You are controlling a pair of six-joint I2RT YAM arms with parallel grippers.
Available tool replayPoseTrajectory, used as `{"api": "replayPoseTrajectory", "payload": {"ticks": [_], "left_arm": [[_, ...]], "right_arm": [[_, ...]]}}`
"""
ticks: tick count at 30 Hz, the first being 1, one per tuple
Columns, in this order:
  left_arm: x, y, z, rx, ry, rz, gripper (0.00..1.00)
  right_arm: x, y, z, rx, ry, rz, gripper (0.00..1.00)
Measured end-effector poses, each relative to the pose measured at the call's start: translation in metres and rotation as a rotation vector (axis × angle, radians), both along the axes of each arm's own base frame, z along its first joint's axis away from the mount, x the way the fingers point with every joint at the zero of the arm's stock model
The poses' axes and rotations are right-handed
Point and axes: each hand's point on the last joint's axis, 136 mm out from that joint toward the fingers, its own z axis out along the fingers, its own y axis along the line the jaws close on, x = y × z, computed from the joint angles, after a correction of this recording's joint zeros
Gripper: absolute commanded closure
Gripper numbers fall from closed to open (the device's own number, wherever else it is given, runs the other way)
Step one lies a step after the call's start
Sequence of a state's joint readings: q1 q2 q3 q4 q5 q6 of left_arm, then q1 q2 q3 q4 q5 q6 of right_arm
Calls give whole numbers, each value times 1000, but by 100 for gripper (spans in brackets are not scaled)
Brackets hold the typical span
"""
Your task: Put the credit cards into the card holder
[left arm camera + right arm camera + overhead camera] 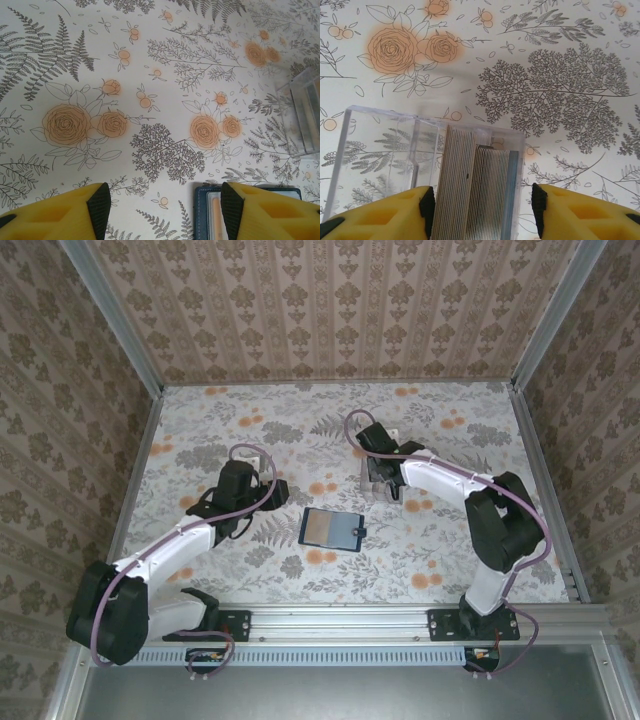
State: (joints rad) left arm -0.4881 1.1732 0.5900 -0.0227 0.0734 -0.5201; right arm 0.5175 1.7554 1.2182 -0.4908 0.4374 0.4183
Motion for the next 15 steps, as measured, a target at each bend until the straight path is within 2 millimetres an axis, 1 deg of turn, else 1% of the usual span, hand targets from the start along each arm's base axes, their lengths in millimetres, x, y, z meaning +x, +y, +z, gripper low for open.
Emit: {"api": "replayPoseTrajectory", "payload": {"ticks": [4, 8, 9, 13, 15], "left_arm": [[-1, 0, -5, -10, 7, 8, 39], [-2, -2, -13, -9, 31, 3, 42], [-2, -2, -14, -11, 32, 4, 42], [-3, -4, -21, -18, 51, -2, 46], [-3, -5, -24, -17, 58, -4, 47]], "right_arm": [[2, -5, 11, 9, -24, -11, 55], [1, -7, 17, 14, -33, -14, 61], [1, -7, 17, 13, -34, -13, 64], [0, -6, 16, 11, -30, -4, 81], [-1, -7, 14, 10, -25, 1, 88]]}}
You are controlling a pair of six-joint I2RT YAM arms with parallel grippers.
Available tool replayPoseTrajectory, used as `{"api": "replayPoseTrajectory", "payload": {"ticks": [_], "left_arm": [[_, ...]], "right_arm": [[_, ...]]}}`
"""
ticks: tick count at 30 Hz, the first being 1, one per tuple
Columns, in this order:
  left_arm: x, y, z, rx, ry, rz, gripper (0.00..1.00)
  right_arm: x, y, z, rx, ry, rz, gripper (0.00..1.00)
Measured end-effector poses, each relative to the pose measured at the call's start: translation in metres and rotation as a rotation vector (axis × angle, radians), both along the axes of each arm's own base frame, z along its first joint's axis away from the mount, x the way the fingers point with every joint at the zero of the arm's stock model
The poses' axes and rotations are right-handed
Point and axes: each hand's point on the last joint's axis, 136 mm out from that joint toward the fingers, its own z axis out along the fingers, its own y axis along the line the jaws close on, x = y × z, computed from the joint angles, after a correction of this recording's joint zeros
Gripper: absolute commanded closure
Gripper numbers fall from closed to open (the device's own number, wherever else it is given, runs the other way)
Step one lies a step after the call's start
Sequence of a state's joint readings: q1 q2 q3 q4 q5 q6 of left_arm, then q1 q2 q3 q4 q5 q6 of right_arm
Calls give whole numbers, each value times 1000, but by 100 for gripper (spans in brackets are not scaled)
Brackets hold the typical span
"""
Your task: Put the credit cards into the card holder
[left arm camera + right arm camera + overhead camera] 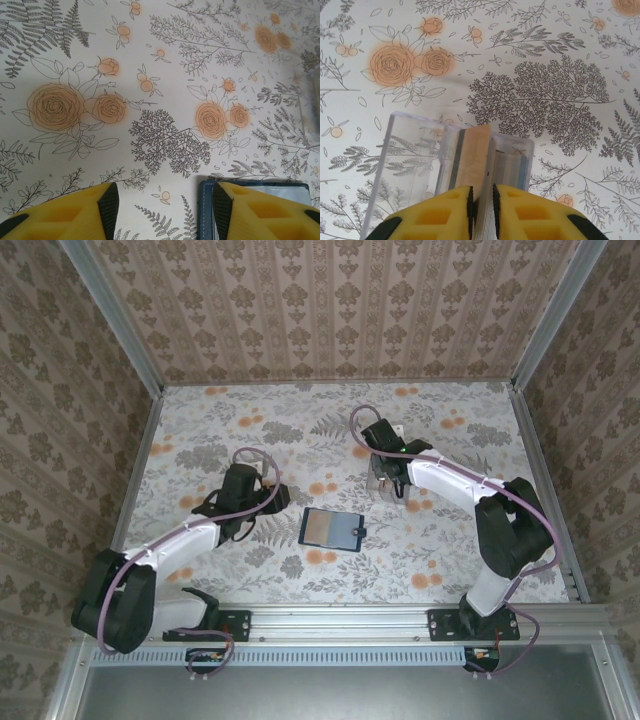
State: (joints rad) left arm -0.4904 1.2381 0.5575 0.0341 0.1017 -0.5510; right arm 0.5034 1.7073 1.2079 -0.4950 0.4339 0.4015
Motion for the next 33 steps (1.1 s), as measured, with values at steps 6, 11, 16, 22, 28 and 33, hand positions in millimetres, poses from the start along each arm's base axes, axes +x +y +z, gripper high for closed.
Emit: {"api": "replayPoseTrajectory", "payload": {"ticks": [6, 11, 16, 22, 28, 33], "left_arm": [[0, -3, -3, -12, 10, -3, 50], [-5, -12, -6, -23, 29, -53, 52], [-23, -25, -11, 12, 80, -174, 51], [-49, -41, -26, 14, 176, -295, 49], [-65, -51, -49, 20, 284, -359, 50], [-66, -54, -50, 10, 298, -369, 50]], "right_arm": [[-6, 3, -3, 19, 20, 24, 100], [-12, 10, 6, 68, 11, 62, 100], [-25, 15, 28, 150, -38, 110, 100], [-50, 24, 65, 302, -125, 189, 100], [-88, 52, 53, 628, -100, 195, 100], [-124, 79, -5, 856, 79, 129, 100]]}}
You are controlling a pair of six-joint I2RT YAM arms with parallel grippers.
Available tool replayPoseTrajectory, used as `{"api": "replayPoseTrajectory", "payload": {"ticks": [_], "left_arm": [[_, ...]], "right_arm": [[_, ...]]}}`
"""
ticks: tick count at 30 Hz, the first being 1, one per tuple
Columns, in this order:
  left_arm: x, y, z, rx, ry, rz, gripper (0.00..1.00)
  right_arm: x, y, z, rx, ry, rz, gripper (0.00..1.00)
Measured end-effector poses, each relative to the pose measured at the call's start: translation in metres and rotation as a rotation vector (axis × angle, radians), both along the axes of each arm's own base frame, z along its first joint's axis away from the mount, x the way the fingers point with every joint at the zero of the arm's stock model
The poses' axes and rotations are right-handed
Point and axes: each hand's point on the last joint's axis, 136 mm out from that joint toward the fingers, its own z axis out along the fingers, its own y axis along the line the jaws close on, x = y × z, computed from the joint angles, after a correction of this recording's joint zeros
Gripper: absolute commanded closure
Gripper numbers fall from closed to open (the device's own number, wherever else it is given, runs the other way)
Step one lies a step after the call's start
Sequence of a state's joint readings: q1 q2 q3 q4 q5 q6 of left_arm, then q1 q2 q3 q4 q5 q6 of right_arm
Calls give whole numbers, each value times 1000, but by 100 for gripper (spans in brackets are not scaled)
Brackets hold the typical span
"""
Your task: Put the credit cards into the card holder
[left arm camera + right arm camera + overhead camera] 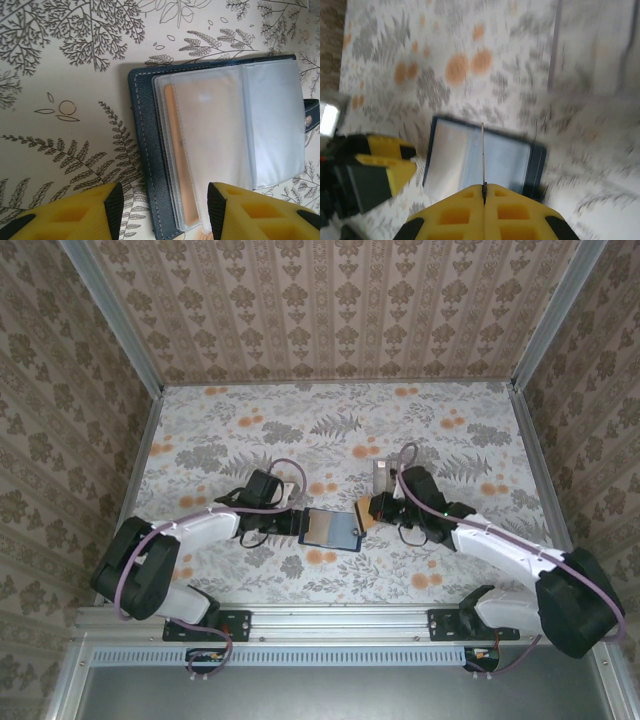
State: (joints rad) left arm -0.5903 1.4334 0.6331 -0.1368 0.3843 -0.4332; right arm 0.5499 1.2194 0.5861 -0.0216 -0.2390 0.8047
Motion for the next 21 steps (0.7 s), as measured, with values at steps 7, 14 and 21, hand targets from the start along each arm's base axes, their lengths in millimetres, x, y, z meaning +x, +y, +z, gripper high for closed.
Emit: {"api": "replayPoseTrajectory", "payload": {"ticks": [7, 14, 21], "left_arm": [[2, -3, -5, -5, 24, 11, 52], [4, -7, -15, -6, 53, 30, 61], [7, -8, -18, 14, 52, 49, 76]], "right_arm": [[-6, 36, -17, 142, 101, 71, 100], [-8, 45, -44, 150, 175, 101, 100], [-7, 45, -55, 168, 187, 91, 100]]}}
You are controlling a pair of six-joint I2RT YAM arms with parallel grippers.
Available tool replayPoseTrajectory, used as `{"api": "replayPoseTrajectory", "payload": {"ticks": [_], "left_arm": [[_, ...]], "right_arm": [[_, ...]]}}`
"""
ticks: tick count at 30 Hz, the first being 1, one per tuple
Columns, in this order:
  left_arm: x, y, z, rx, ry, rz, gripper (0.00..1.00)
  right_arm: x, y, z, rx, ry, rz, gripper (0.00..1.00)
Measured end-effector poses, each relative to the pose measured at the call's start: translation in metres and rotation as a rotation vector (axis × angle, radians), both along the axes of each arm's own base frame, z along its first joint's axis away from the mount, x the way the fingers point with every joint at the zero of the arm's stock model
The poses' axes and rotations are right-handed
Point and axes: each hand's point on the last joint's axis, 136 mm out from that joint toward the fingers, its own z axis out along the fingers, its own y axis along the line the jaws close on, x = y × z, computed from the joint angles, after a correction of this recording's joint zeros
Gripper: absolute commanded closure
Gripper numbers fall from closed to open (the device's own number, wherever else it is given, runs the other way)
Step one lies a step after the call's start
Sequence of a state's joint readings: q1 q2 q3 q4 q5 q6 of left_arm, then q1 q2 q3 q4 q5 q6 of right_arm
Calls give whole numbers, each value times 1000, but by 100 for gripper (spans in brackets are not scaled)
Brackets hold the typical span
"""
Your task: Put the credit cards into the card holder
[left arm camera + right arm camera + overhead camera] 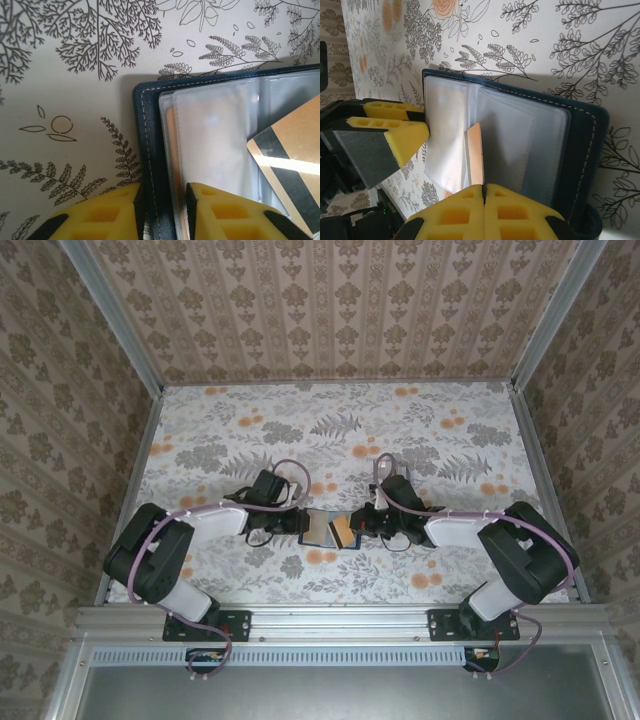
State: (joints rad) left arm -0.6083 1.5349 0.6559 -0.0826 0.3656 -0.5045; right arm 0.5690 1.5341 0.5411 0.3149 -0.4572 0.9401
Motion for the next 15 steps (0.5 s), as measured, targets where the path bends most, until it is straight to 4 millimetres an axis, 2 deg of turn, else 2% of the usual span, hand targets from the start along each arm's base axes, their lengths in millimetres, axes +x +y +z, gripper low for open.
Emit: {"api": "replayPoseTrajectory", "payload": {"ticks": [7, 15], "left_arm": [[8, 1, 2, 35, -25, 16, 80], [5, 5, -4, 77, -25, 30, 83]], "right_arm": [[8, 1, 1, 27, -21, -21, 100], [21, 4, 0, 70, -68, -64, 100]]}}
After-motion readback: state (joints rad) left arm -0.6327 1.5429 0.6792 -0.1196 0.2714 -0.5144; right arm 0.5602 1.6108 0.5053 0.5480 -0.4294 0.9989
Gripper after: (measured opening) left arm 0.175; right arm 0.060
